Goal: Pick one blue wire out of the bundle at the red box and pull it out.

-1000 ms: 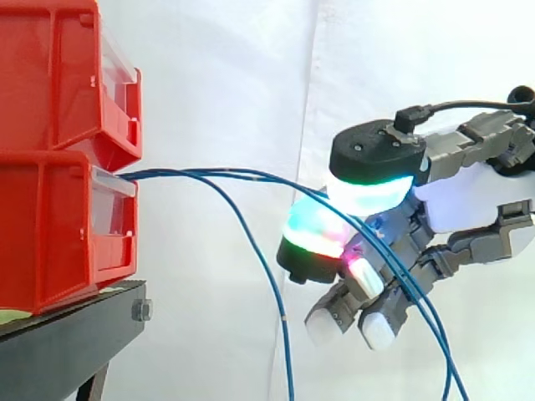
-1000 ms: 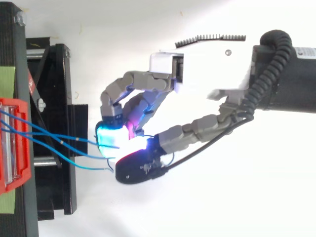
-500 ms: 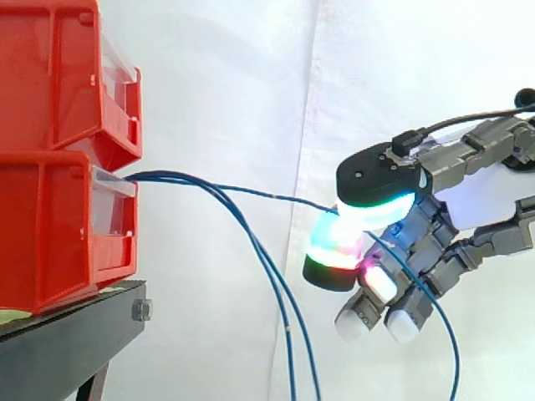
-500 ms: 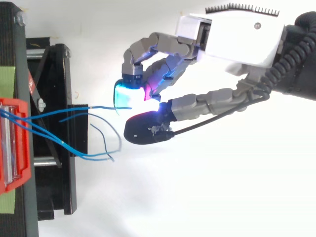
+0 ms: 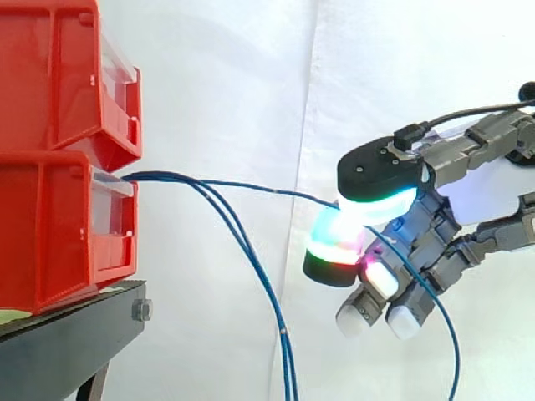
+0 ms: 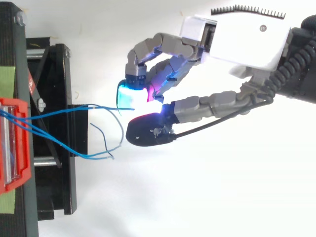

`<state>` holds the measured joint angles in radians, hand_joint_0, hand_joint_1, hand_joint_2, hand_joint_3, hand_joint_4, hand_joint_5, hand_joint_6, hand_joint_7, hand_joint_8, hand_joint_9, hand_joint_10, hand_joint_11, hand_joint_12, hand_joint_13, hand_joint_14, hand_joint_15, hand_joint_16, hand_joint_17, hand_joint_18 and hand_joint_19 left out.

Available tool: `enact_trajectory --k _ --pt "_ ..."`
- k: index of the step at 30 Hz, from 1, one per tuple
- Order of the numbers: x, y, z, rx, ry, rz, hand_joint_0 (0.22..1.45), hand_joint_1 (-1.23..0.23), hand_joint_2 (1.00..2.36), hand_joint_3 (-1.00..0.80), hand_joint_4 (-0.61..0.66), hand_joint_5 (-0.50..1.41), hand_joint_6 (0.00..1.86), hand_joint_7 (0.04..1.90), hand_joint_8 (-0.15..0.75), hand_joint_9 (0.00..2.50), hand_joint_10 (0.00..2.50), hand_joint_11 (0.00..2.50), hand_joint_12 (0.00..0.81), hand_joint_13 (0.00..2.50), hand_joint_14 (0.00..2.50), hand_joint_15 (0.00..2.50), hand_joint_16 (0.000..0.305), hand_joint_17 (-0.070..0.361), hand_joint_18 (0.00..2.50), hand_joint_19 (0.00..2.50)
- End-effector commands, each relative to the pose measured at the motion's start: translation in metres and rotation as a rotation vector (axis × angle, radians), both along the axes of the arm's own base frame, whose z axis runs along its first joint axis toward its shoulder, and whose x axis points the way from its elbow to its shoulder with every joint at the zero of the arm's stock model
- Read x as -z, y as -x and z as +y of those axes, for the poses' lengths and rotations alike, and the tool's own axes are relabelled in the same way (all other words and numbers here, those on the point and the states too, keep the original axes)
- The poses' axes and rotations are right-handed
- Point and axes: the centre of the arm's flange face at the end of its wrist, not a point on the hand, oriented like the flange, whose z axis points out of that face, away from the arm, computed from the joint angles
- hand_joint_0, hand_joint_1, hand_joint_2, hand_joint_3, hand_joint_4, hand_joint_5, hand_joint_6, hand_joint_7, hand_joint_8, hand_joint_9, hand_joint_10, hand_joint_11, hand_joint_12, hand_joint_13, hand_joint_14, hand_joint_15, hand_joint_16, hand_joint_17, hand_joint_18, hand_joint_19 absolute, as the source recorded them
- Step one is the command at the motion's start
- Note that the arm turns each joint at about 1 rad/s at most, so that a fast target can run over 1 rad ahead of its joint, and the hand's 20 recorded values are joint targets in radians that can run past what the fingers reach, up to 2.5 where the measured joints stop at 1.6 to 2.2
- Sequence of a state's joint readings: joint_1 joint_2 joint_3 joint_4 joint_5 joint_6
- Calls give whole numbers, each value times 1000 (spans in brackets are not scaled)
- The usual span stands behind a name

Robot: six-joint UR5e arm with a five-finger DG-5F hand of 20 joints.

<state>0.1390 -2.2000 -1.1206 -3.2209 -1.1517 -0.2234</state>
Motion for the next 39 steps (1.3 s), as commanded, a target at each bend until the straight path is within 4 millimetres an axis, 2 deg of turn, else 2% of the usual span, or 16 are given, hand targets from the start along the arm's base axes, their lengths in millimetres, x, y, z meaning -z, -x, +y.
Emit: enact_trajectory --k 1,39 --pt "-1 -3 1 -3 5 -20 610 -692 1026 -47 123 -211 945 1112 393 909 19 741 462 656 11 303 64 145 680 424" --pt "-1 -4 2 -3 6 -28 610 -692 1023 -63 122 -207 942 1103 388 919 18 753 456 650 11 306 65 146 658 419"
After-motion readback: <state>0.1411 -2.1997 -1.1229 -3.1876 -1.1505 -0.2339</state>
